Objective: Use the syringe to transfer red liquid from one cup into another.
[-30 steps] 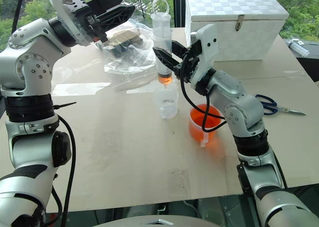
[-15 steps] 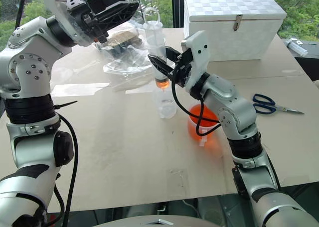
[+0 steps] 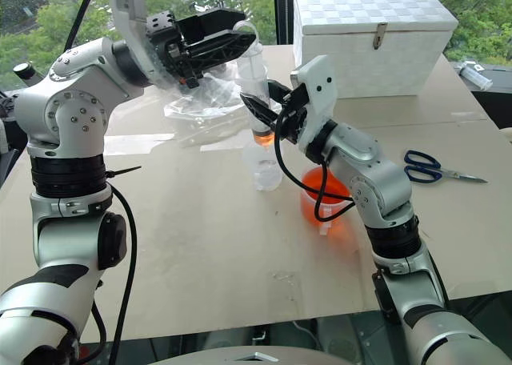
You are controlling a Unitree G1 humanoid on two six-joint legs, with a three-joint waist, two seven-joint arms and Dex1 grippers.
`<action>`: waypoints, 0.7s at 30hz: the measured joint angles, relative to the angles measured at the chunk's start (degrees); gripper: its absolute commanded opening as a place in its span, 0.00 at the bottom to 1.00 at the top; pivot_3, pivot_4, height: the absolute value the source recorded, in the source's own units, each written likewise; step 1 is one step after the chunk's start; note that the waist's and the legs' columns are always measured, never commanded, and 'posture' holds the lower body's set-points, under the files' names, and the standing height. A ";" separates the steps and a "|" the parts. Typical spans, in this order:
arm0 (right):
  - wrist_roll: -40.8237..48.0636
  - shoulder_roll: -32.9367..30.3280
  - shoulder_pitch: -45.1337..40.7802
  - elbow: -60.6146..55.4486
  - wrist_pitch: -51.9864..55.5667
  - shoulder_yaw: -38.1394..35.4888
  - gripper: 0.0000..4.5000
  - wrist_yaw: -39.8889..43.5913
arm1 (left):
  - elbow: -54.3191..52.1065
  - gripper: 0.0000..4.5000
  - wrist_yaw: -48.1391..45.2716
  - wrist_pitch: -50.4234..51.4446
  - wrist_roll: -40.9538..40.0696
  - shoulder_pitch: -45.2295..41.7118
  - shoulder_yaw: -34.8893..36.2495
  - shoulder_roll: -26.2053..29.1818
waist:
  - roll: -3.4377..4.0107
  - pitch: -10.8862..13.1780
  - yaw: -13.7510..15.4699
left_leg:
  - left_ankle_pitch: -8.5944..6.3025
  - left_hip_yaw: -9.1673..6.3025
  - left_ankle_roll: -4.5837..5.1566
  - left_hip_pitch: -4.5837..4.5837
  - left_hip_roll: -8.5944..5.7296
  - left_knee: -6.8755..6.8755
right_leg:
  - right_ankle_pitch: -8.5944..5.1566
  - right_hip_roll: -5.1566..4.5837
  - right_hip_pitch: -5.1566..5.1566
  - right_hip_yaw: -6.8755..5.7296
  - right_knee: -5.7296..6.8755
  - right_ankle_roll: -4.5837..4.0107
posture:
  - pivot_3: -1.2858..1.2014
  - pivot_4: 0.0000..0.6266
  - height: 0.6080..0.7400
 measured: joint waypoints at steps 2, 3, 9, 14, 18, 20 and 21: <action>-0.10 0.11 0.08 -0.02 0.08 -0.03 0.32 -0.01 | 0.00 0.25 -0.80 -0.19 0.12 0.00 -0.39 -0.05 | 0.00 0.00 0.00 | 0.00 0.00 0.00 0.00 0.00 0.00 | 0.00 0.01 0.00 -0.01 0.00 0.00 | 0.52 0.24 1.00; -0.23 0.11 0.28 0.00 0.18 -0.05 0.32 -0.03 | -0.03 0.16 -1.13 -0.33 0.17 0.00 -0.60 -0.12 | 0.00 0.00 0.01 | 0.00 0.00 0.00 0.00 0.00 0.00 | 0.00 0.01 0.00 -0.01 0.00 0.00 | 0.52 0.24 1.00; -0.43 0.24 0.57 0.00 0.30 0.02 0.32 0.25 | 0.02 0.03 -1.68 -0.48 1.00 0.00 -0.68 -0.33 | 0.00 0.00 0.02 | 0.00 0.00 0.00 0.00 0.00 0.00 | 0.00 0.01 0.00 -0.01 0.00 0.00 | 0.52 0.24 1.00; -0.47 0.66 0.58 -0.01 0.34 0.00 0.32 0.30 | -0.03 0.03 -1.90 -0.13 1.13 0.05 -0.69 -0.24 | 0.00 0.00 0.02 | 0.00 0.00 0.00 0.00 0.00 0.00 | 0.00 0.01 0.00 0.00 0.00 0.00 | 0.52 0.24 1.00; -0.42 0.85 0.51 0.04 0.95 -0.01 0.32 0.29 | -0.49 0.03 -1.92 -0.16 2.13 0.56 -1.16 0.30 | 0.00 0.00 0.02 | 0.00 0.00 0.00 0.00 0.00 0.00 | 0.00 0.00 0.00 0.01 0.00 0.00 | 0.52 0.24 1.00; -0.36 0.98 0.50 0.18 1.57 -0.02 0.32 0.32 | -0.60 0.03 -1.94 -0.02 2.34 1.32 -1.62 0.33 | 0.00 0.00 0.03 | 0.00 0.00 0.00 0.00 0.00 0.00 | 0.00 0.00 0.00 0.01 0.00 0.00 | 0.52 0.24 1.00; -0.35 1.00 0.50 0.19 1.62 -0.02 0.32 0.33 | -0.60 0.03 -1.95 0.02 2.34 1.39 -1.64 0.34 | 0.00 0.00 0.03 | 0.00 -0.01 0.00 0.00 0.00 0.00 | 0.00 0.00 0.00 0.02 0.00 0.00 | 0.52 0.24 1.00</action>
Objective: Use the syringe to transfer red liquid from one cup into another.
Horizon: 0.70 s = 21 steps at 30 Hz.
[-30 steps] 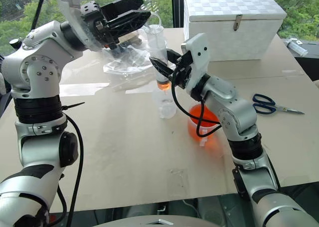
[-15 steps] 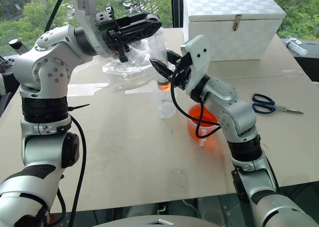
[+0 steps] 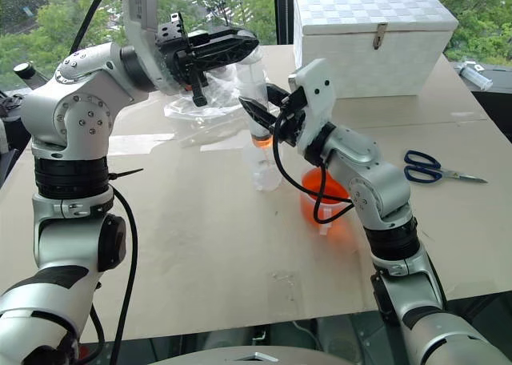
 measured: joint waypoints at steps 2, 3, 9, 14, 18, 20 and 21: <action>0.17 0.28 -0.25 0.01 0.41 -0.15 0.32 -0.07 | 0.00 0.03 -0.12 0.32 -0.01 0.14 -0.02 0.02 | 0.00 0.00 0.00 | 0.00 0.00 0.00 0.00 0.00 0.00 | 0.00 0.01 0.00 0.00 0.00 0.00 | 0.52 0.24 1.00; 0.22 0.30 -0.32 0.01 0.49 -0.18 0.32 -0.10 | 0.00 0.03 -0.12 0.40 -0.01 0.16 -0.02 0.03 | 0.00 0.00 0.00 | 0.00 0.00 0.00 0.00 0.00 0.00 | 0.00 0.01 0.00 -0.01 0.00 0.00 | 0.52 0.24 1.00; 0.69 1.03 -0.56 0.01 1.78 -0.51 0.32 -0.71 | -0.22 0.03 -0.26 -0.02 0.59 1.46 -0.48 0.18 | 0.00 0.00 0.00 | 0.00 -0.01 0.00 0.00 0.00 0.00 | 0.00 -0.01 0.00 0.01 0.00 0.00 | 0.52 0.24 1.00; 1.54 1.85 -0.75 0.01 2.45 -1.45 0.32 -0.96 | -0.57 0.03 -0.25 -0.10 0.99 1.73 -0.59 0.17 | 0.00 0.00 0.00 | 0.00 0.00 0.00 0.00 0.00 0.00 | 0.00 0.00 0.00 0.00 0.00 0.00 | 0.52 0.24 1.00; 1.69 1.98 -0.76 0.01 2.91 -1.77 0.32 -0.98 | -0.43 0.03 -0.07 -0.28 1.15 1.73 -0.59 -0.12 | 0.00 0.00 0.01 | 0.00 0.00 0.00 0.00 0.00 0.00 | 0.00 0.01 0.00 0.00 0.00 0.00 | 0.52 0.24 1.00; 1.69 1.94 -0.76 0.00 2.97 -1.81 0.32 -0.88 | -0.27 0.20 0.08 -0.39 1.24 1.72 -0.53 -0.46 | 0.00 0.00 0.01 | 0.00 0.00 0.00 0.00 0.00 0.00 | 0.00 0.02 0.00 0.00 0.00 0.00 | 0.52 0.24 1.00; 1.69 1.91 -0.76 0.00 2.99 -1.83 0.32 -0.85 | -0.06 0.30 0.24 -0.50 1.24 1.71 -0.43 -0.71 | 0.00 0.00 0.02 | 0.00 0.00 0.00 0.00 0.00 0.00 | 0.00 0.02 0.00 0.00 0.00 0.00 | 0.52 0.24 1.00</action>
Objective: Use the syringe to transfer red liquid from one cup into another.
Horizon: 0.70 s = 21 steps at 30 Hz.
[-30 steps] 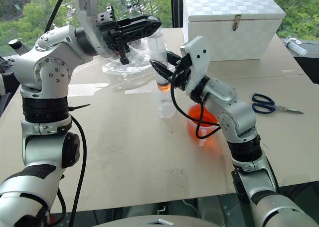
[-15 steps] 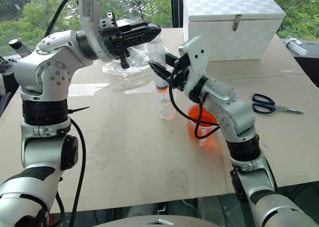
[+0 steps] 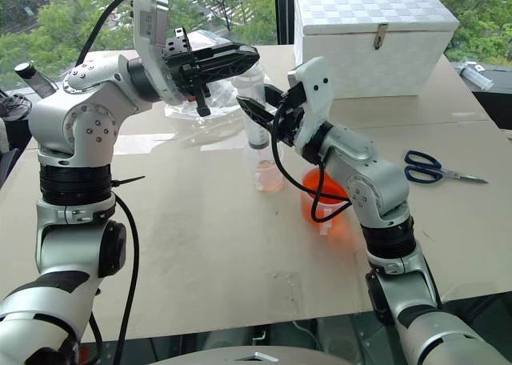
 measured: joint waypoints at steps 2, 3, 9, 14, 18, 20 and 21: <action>0.00 -0.01 0.00 0.00 0.01 -0.13 0.32 0.01 | 0.35 0.49 0.39 -0.09 0.01 -0.09 0.20 -0.11 | 0.00 0.00 0.00 | 0.00 0.00 0.00 0.00 0.00 0.00 | 0.00 -0.01 0.00 0.00 0.00 0.00 | 0.52 0.24 1.00; 0.09 0.06 0.00 -0.07 -0.01 -0.46 0.32 0.01 | 0.47 0.58 0.61 -0.08 0.21 -0.23 0.38 -0.10 | 0.00 0.00 0.00 | 0.00 0.00 0.00 0.00 0.00 0.00 | 0.00 -0.01 0.00 0.00 0.00 0.00 | 0.52 0.24 1.00; 0.58 0.12 -0.17 -1.58 0.00 -1.38 0.32 0.11 | 0.97 0.99 2.04 2.19 -1.54 -1.01 2.50 0.66 | -0.01 0.01 -0.14 | 0.00 0.00 0.00 0.01 0.00 -0.03 | 0.00 -0.02 -0.01 0.01 0.01 0.00 | 0.52 0.24 1.00; 1.20 0.38 -0.88 -3.07 -0.37 -2.70 0.32 0.16 | -0.28 0.99 1.84 4.45 -5.53 -1.99 6.02 2.37 | -0.01 0.01 -0.09 | 0.00 -0.01 0.00 0.01 0.00 -0.03 | 0.00 -0.05 -0.01 -0.01 0.00 0.00 | 0.52 0.24 1.00; 1.52 0.76 -0.88 -3.13 -0.29 -2.70 0.32 0.20 | -0.02 0.99 2.96 4.51 -7.68 -3.83 9.58 2.82 | -0.01 0.01 -0.08 | 0.00 -0.01 0.00 0.01 0.00 -0.03 | 0.00 -0.05 -0.01 -0.02 0.00 0.00 | 0.52 0.24 1.00; 2.08 0.91 -0.87 -3.13 -0.07 -2.75 0.32 0.17 | 0.23 0.99 3.62 4.51 -8.93 -4.58 11.71 3.08 | -0.01 0.01 -0.09 | 0.00 0.00 0.00 0.02 0.00 -0.03 | 0.00 -0.06 -0.01 -0.03 0.00 0.00 | 0.52 0.24 1.00; 2.93 1.10 -0.87 -3.13 0.33 -3.04 0.32 0.14 | 0.55 0.99 4.11 4.52 -9.99 -4.80 13.22 3.27 | -0.01 0.01 -0.10 | 0.00 0.00 0.00 0.02 0.00 -0.03 | 0.00 -0.07 -0.01 -0.03 0.00 0.00 | 0.52 0.24 1.00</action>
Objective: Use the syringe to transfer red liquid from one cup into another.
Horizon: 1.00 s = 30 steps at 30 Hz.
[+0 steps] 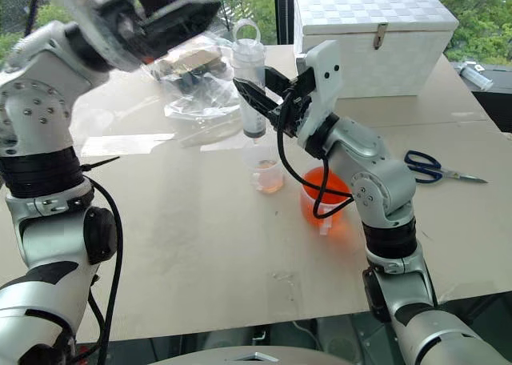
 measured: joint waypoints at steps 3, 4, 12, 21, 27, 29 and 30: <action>2.04 0.14 0.00 0.00 1.06 -1.91 0.32 -0.32 | 0.84 0.99 0.97 0.08 -0.95 -0.05 2.64 1.53 | 0.00 0.00 -0.04 | 0.00 0.00 0.00 0.00 0.00 0.00 | 0.00 -0.04 0.00 -0.02 0.00 0.00 | 0.52 0.24 1.00; 3.25 -0.04 -0.02 0.00 1.78 -3.24 0.32 -0.82 | 0.86 0.99 0.96 0.25 -0.98 0.40 3.12 2.87 | 0.00 0.00 -0.05 | 0.00 0.00 0.00 0.01 0.00 0.00 | 0.00 -0.04 0.00 -0.02 0.00 0.00 | 0.52 0.24 1.00; 19.27 -14.65 -6.28 -0.26 15.90 -18.86 0.32 -5.28 | -8.75 0.99 -0.20 4.67 -0.89 18.60 3.09 11.32 | 0.00 0.06 0.22 | 0.00 -0.03 0.00 -0.01 0.00 -0.10 | 0.00 -0.20 0.02 0.08 -0.03 -0.01 | 0.52 0.24 1.00; 33.81 -47.94 -6.06 11.32 42.76 -27.90 0.32 -1.83 | -21.51 0.99 -5.01 6.32 -2.38 43.75 10.14 18.83 | 0.04 0.10 0.23 | -0.01 0.16 0.02 0.11 0.05 -0.74 | -0.02 -0.22 0.07 0.26 -0.73 -0.05 | 0.52 0.24 1.00; 26.04 -58.71 9.66 12.14 43.90 -18.04 0.32 7.47 | -29.50 0.99 -7.33 -1.93 4.97 65.68 11.42 16.73 | 0.04 0.06 0.23 | -0.03 0.23 0.04 0.09 0.09 -0.75 | -0.01 -0.25 0.08 0.35 -0.85 -0.05 | 0.52 0.24 1.00; 22.23 -57.84 13.08 11.05 41.46 -12.76 0.32 8.82 | -29.72 0.99 -7.10 -6.19 9.24 70.46 10.24 15.84 | 0.05 0.06 0.35 | -0.05 0.21 0.08 0.11 0.10 -0.75 | 0.00 -0.26 0.07 0.33 -0.80 -0.07 | 0.52 0.24 1.00; 20.63 -57.05 13.92 10.85 40.69 -11.14 0.32 8.85 | -29.69 0.99 -6.81 -7.84 11.16 71.66 9.57 15.60 | 0.07 0.06 0.42 | -0.15 0.20 0.25 0.12 0.10 -0.74 | 0.01 -0.27 0.08 0.32 -0.75 -0.07 | 0.52 0.24 1.00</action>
